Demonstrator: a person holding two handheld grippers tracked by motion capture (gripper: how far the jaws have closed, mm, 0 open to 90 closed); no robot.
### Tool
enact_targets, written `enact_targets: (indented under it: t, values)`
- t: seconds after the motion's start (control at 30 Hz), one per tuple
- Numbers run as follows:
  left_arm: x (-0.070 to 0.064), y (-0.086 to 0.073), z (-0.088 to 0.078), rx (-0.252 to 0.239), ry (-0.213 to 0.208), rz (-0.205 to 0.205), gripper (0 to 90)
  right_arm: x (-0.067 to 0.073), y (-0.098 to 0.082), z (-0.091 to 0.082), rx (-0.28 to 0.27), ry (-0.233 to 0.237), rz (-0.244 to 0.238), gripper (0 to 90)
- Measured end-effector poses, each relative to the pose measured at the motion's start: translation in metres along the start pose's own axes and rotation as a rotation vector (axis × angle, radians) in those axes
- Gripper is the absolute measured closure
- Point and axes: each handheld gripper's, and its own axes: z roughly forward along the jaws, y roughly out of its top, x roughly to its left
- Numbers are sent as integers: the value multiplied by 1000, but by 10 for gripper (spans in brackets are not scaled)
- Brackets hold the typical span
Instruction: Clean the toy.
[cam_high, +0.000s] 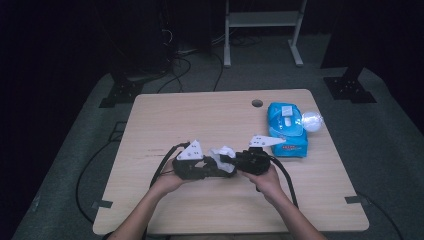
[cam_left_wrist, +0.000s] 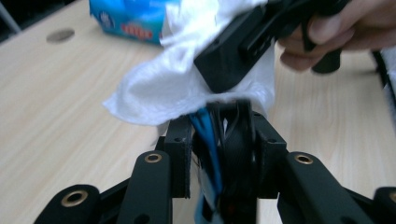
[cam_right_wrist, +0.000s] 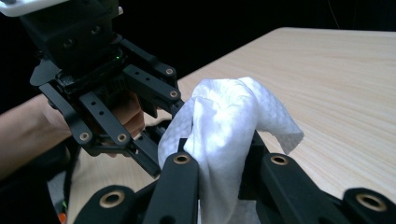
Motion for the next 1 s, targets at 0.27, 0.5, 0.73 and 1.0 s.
enact_targets:
  t: [0.27, 0.5, 0.73, 1.0]
  values:
    - [7, -25, 18, 70, -21, -46, 679, -8, -9, 12, 103, -74, -50, 807]
    - [12, -30, 21, 92, -36, -65, 683, -4, -15, 20, 165, -127, -143, 806]
    - [9, -31, 23, 112, -26, -46, 639, 3, -12, 19, 195, -169, -226, 720]
    - [10, -29, 23, 96, -26, -46, 600, 2, -9, 9, 217, -201, -271, 534]
